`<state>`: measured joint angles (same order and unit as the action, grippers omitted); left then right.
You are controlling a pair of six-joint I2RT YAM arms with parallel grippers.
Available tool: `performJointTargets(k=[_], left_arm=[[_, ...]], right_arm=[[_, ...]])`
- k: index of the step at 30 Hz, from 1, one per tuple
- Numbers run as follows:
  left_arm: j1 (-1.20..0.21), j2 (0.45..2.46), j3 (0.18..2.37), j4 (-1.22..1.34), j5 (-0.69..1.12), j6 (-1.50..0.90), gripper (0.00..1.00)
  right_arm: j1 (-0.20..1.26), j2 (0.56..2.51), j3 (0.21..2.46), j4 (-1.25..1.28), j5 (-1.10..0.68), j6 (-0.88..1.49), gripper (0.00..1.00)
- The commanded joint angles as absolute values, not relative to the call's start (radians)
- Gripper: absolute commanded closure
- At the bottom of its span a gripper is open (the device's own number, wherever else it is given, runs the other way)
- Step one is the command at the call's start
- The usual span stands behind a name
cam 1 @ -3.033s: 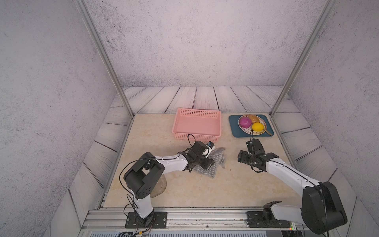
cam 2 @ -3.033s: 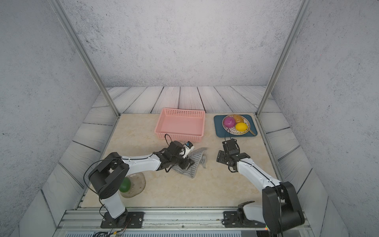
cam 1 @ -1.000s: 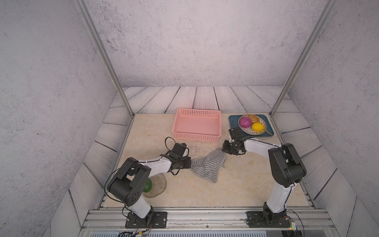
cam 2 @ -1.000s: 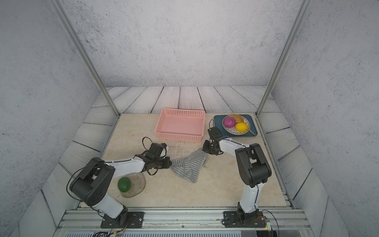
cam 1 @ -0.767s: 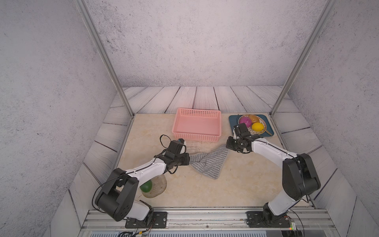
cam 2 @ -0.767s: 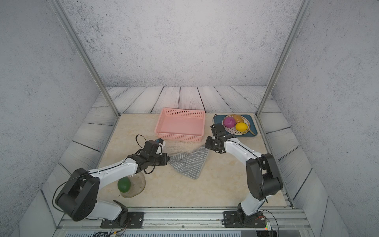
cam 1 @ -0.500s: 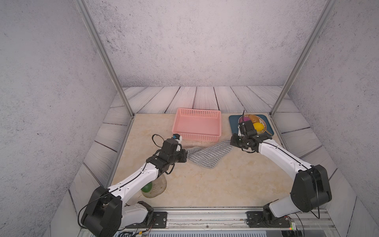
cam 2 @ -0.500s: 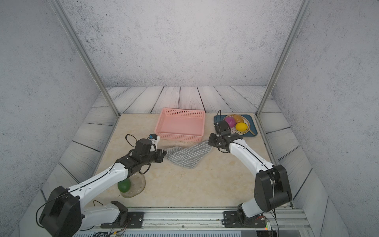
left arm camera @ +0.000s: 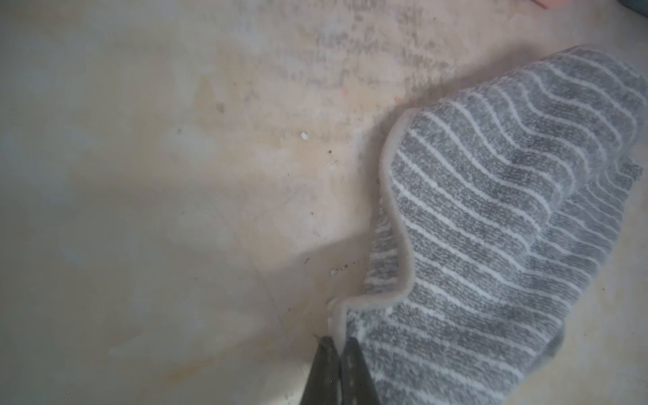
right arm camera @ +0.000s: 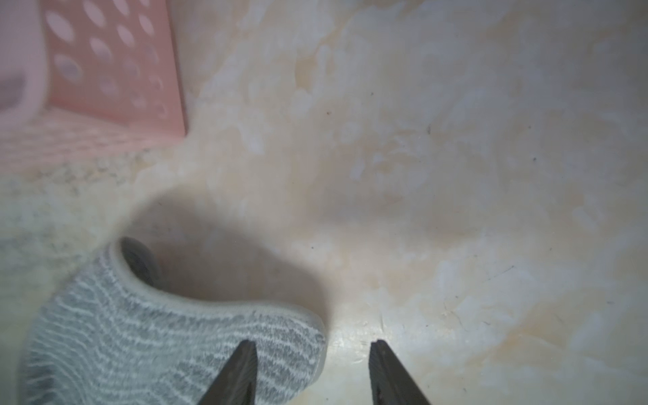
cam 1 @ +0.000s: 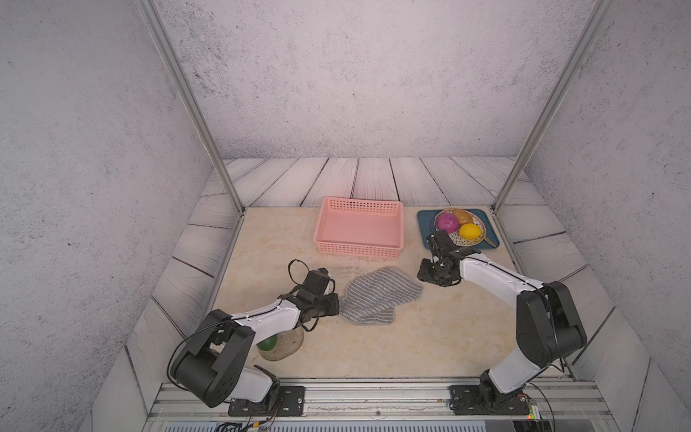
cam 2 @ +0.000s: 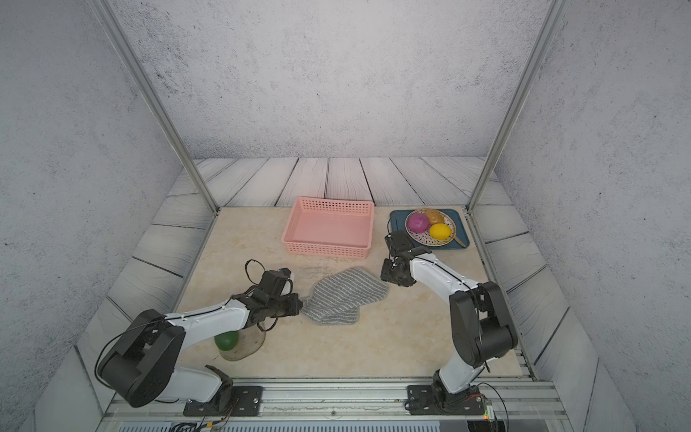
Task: Fold the square dishcloth
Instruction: Flatten out the cleaning item at the center of the board.
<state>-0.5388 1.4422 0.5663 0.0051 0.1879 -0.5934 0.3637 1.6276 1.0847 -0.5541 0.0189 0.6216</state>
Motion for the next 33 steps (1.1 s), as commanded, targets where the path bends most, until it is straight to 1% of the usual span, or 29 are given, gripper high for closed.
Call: performJointTargets(k=[1,3,7,12,15,18,21,28,33], left_arm=[[-0.533,1.478,0.570,0.080,0.195,-0.607,0.96],[-0.532,1.494,0.567,0.099,0.207,-0.618,0.98],[-0.533,1.502,0.554,0.133,0.221,-0.632,0.99],[-0.532,1.486,0.540,0.131,0.211,-0.638,0.99],[-0.532,1.470,0.532,0.131,0.203,-0.639,1.00],[-0.532,1.454,0.523,0.128,0.192,-0.641,1.00],[-0.532,1.440,0.515,0.124,0.183,-0.642,1.00],[-0.534,1.427,0.502,0.122,0.178,-0.644,1.00],[-0.534,1.422,0.499,0.124,0.175,-0.647,1.00]], right_arm=[[0.368,1.584,1.061,-0.531,-0.001,0.595,0.41],[0.376,1.549,1.046,-0.540,0.002,0.579,0.40],[0.418,1.479,1.003,-0.572,0.021,0.575,0.41],[0.564,1.408,0.907,-0.566,0.048,0.635,0.47],[0.661,1.397,0.862,-0.544,0.057,0.702,0.48],[0.733,1.413,0.834,-0.509,0.079,0.765,0.48],[0.775,1.462,0.840,-0.486,0.090,0.803,0.49],[0.826,1.556,0.882,-0.474,0.104,0.828,0.50],[0.857,1.606,0.897,-0.470,0.092,0.828,0.52]])
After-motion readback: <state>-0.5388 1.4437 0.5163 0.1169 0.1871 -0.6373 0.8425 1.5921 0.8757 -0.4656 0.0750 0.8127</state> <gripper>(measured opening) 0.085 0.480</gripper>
